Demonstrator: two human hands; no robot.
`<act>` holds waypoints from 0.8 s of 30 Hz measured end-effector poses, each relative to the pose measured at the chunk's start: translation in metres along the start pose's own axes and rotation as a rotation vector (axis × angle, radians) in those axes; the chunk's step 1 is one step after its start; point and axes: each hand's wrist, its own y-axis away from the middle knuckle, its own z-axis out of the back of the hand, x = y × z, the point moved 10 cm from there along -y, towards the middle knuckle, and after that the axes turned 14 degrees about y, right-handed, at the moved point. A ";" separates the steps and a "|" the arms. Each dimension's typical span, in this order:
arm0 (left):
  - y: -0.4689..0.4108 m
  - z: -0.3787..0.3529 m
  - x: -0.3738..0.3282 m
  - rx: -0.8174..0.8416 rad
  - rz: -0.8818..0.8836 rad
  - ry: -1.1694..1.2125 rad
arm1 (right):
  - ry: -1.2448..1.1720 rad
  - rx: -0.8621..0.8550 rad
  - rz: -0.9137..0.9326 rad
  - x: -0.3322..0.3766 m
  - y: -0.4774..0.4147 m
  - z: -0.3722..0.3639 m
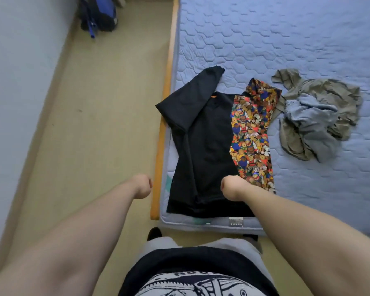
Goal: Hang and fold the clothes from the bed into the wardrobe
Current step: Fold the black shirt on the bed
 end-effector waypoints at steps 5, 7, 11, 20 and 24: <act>-0.003 0.049 0.039 0.086 -0.039 -0.069 | -0.222 0.025 -0.106 0.048 0.020 -0.025; -0.007 0.067 0.047 0.106 -0.035 -0.100 | -0.305 0.044 -0.141 0.062 0.025 -0.040; -0.028 0.101 0.050 0.086 -0.047 -0.083 | -0.483 0.008 -0.194 0.079 0.010 -0.040; -0.112 0.163 0.013 0.090 -0.251 -0.247 | -0.715 -0.014 -0.373 0.117 -0.042 -0.014; -0.170 0.179 -0.002 0.161 -0.386 -0.394 | -0.827 -0.008 -0.502 0.144 -0.065 -0.009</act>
